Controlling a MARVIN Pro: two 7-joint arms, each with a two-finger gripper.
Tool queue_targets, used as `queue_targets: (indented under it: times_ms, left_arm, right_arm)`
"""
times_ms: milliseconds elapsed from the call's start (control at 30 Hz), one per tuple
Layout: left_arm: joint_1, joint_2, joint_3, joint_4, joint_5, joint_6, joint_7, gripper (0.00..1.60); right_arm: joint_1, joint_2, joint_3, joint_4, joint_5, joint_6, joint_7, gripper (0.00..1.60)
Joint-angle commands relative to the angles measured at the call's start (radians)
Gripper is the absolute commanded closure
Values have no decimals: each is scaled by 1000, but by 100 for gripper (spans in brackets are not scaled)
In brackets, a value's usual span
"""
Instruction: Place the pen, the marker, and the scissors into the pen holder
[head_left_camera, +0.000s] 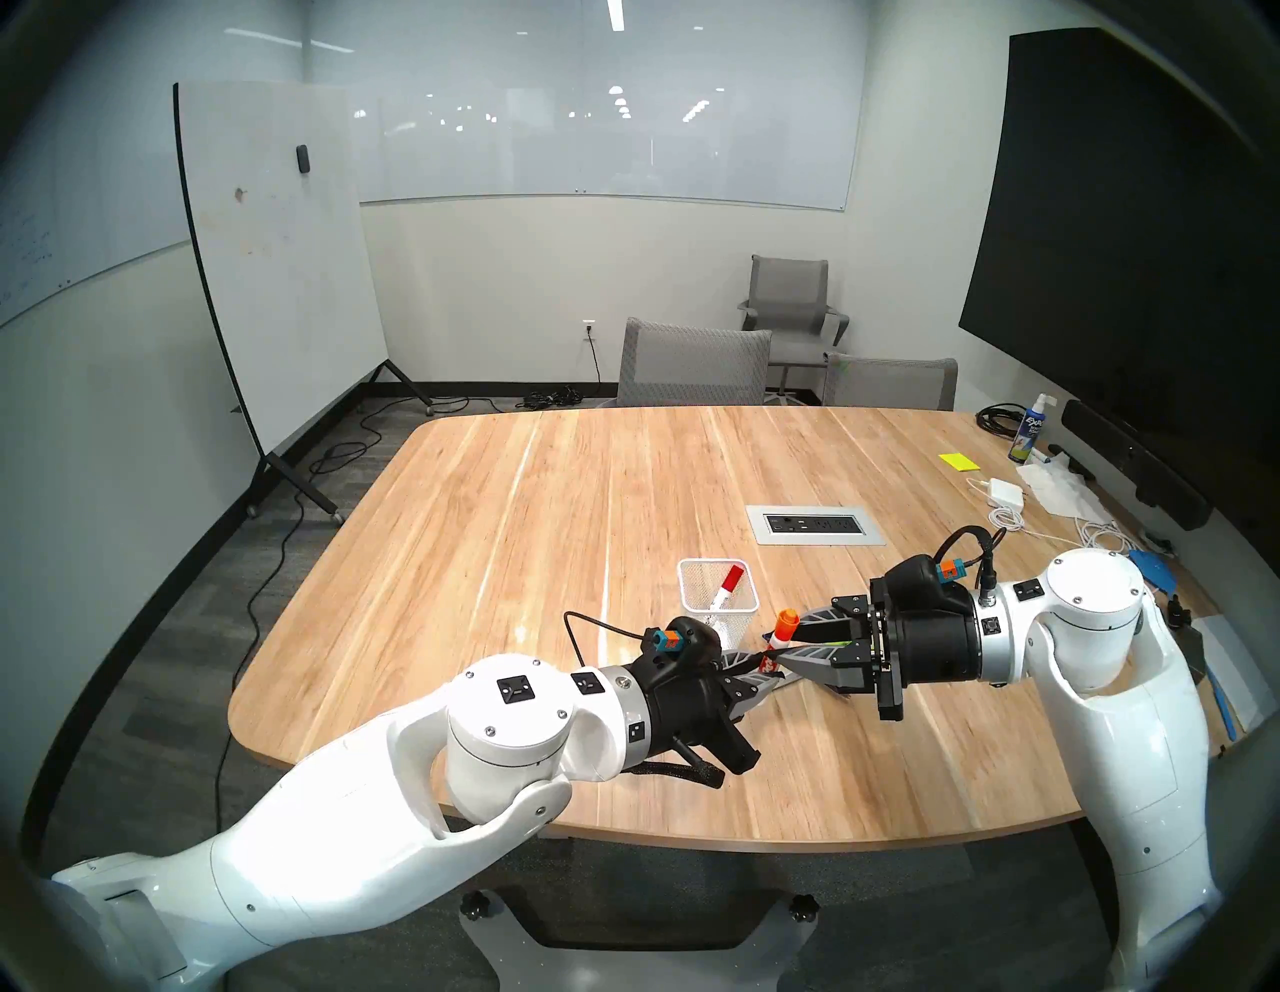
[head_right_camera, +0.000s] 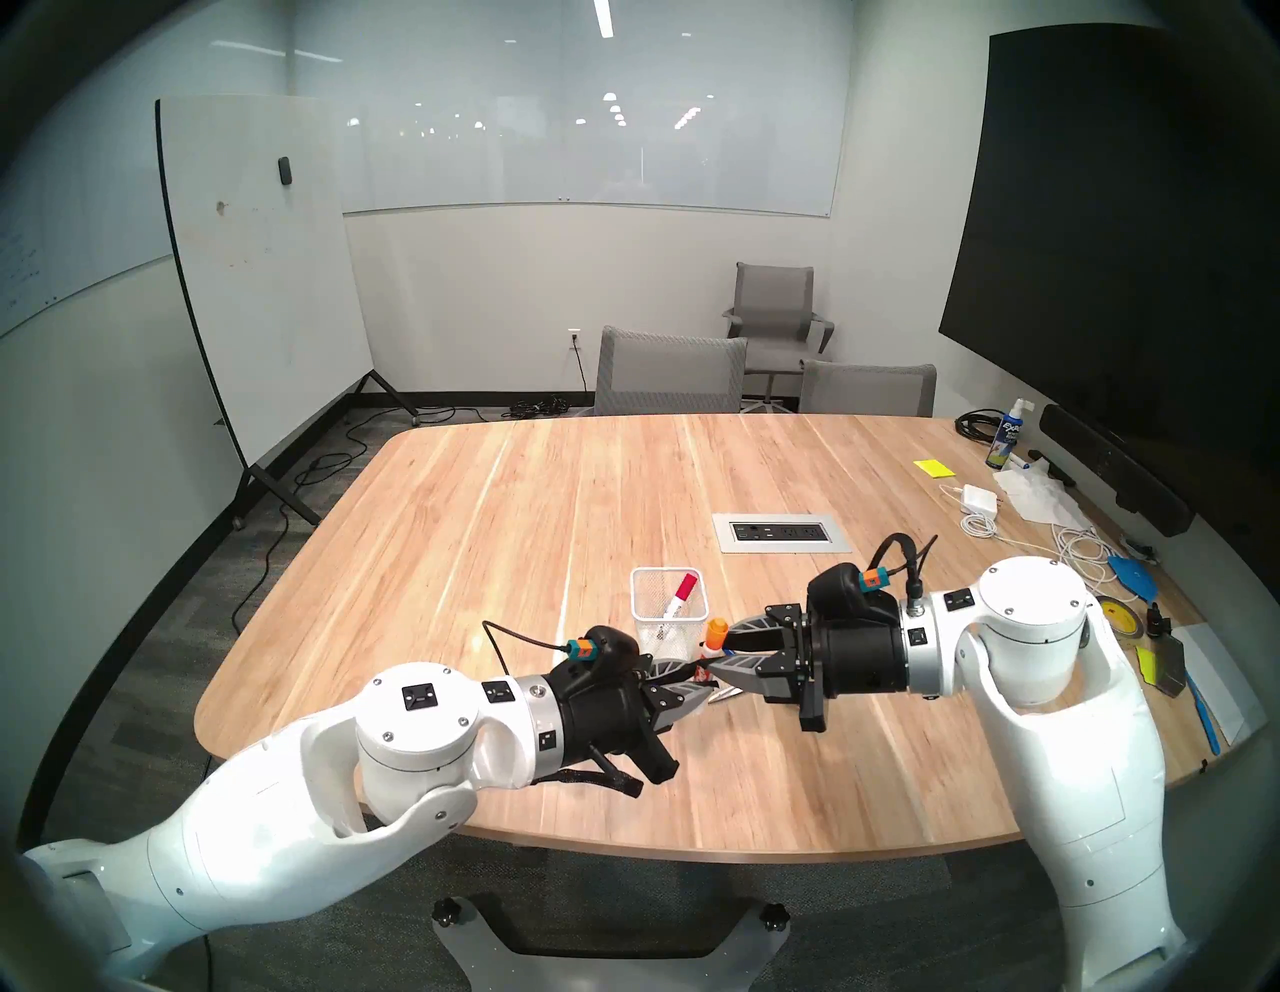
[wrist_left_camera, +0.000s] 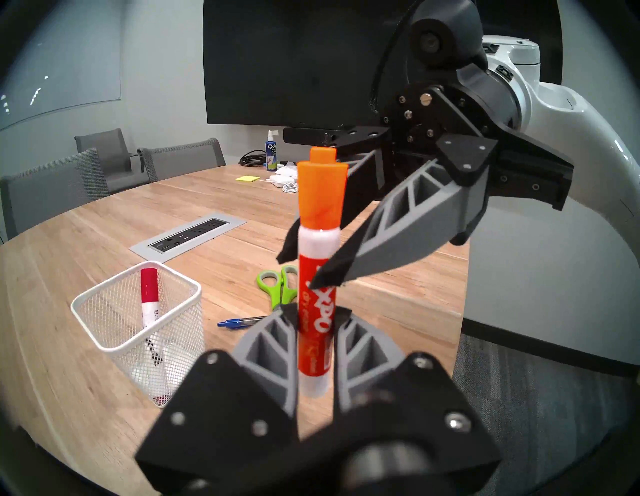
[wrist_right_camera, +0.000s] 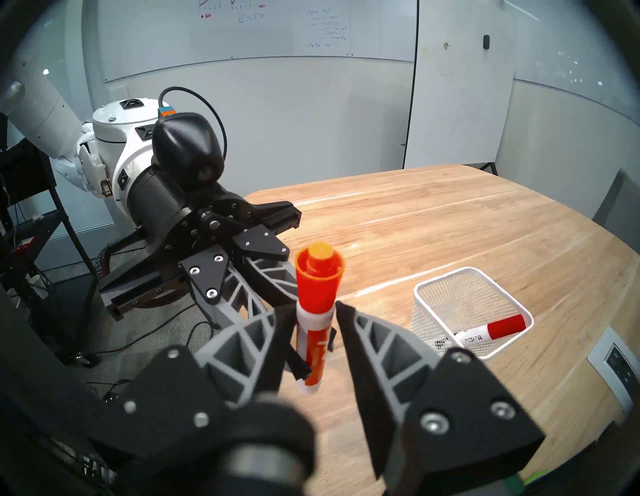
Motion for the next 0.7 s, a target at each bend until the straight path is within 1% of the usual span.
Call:
queue_targets:
  times_ms: [0, 67, 133, 233, 267, 333, 367, 667]
  left_arm:
    - [-28, -38, 11, 0, 3, -8, -12, 160]
    - [-31, -40, 12, 1, 4, -8, -13, 160]
    - [-32, -41, 13, 1, 4, -8, -13, 160]
    - [-32, -41, 14, 0, 3, -8, -12, 160]
    - [-32, -40, 14, 0, 3, -8, -12, 160]
    - [-32, -40, 14, 0, 3, -9, -12, 160]
    - [-31, -40, 14, 0, 3, -9, -12, 160]
    - [-16, -39, 5, 0, -6, -11, 2, 160]
  right_arm:
    - [10, -2, 3, -11, 8, -1, 6, 77]
    - [9, -2, 3, -12, 7, 0, 6, 74]
    - [8, -3, 4, -14, 6, 0, 6, 76]
    - [7, -4, 4, -15, 5, 0, 6, 84]
    - [7, -5, 4, -15, 4, -1, 6, 90]
    - [6, -6, 5, -16, 2, -2, 5, 144]
    - [6, -7, 5, -16, 2, -3, 5, 160]
    - [-1, -16, 7, -22, -7, -3, -6, 160]
